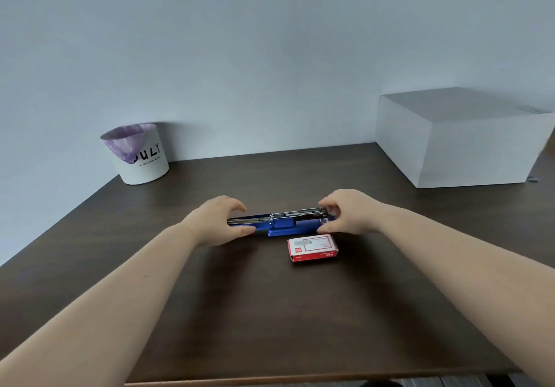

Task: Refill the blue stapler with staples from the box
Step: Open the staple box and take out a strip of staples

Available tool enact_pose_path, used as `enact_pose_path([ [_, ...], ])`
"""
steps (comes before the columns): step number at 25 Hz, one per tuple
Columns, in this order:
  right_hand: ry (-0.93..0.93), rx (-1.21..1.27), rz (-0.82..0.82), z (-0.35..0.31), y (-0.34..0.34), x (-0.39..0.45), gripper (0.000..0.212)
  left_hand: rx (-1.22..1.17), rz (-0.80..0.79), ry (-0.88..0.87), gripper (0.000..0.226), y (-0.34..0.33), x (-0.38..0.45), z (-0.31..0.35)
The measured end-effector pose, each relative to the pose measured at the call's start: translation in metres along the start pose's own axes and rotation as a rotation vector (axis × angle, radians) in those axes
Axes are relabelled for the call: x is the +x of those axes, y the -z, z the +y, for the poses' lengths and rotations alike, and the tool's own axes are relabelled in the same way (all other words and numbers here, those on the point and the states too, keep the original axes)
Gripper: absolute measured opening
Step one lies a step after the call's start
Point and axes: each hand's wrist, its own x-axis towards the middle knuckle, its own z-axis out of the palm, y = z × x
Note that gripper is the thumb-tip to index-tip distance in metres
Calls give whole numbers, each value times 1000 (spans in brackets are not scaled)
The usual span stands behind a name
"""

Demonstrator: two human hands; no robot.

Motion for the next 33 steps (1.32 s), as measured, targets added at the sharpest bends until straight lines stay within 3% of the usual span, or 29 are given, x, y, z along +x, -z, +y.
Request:
enact_pose_path([
  [3,27,32,81,-10,2,-3,68,-13,159,-71,40,9,-7,15],
  [6,74,-18,103,-21,5,-16,52,-45,146,-131,25,13,-24,49],
  [9,107,-41,161,-28,1,-35,40,-85,76,-212,34,3,-43,74],
  [14,55,-50,44,-23,-14,-51,46,-51,5,-247,51,-20,-52,88],
  [21,45,121,37,-17,-23,-55,43,-71,109,-169,47,-40,-51,92],
  [25,-17,534,-8,-21,-19,-58,42,-275,93,-140,41,-41,-50,85],
  [29,-111,922,-32,-23,-22,-53,31,-414,123,-159,51,-37,-48,75],
  [33,-79,1255,-90,-23,-30,-53,17,-547,69,-163,43,-33,-50,61],
])
